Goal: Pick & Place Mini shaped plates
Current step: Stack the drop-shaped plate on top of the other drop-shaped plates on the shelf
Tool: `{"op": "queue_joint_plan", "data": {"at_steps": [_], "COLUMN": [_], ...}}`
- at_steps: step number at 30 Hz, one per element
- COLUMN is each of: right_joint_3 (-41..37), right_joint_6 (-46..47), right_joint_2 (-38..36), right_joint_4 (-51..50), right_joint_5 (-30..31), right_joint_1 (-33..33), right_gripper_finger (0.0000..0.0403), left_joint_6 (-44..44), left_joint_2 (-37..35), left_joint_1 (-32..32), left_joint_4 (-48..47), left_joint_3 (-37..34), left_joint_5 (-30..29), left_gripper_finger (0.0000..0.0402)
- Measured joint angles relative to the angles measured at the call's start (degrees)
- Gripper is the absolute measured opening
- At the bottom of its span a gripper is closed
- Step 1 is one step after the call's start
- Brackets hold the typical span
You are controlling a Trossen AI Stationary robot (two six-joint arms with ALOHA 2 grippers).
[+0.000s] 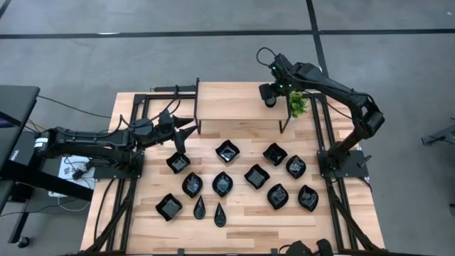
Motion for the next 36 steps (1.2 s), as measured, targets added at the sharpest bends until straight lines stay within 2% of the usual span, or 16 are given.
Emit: {"op": "queue_joint_plan", "data": {"at_steps": [14,26,31,36], "right_joint_3": [0.0,0.2,2.2,2.2], "right_joint_6": [0.5,1.0,0.1,-0.8], "right_joint_2": [0.0,0.0,-0.1,-0.1], "right_joint_4": [0.2,-0.9,-6.0,-7.0], "right_joint_5": [0.3,0.3,3.0,2.9], "right_joint_1": [0.0,0.0,0.2,0.3], "right_gripper_finger": [0.0013,0.0071,0.0065,0.0036], "left_joint_6": [0.0,0.0,0.0,0.0], "left_joint_2": [0.0,0.0,0.0,0.0], "left_joint_1": [0.0,0.0,0.0,0.0], "left_joint_4": [0.0,0.0,0.0,0.0], "left_joint_3": [0.0,0.0,0.0,0.0], "left_joint_5": [2.1,2.1,2.1,2.1], "left_gripper_finger": [0.0175,0.0176,0.0176,0.0176]}}
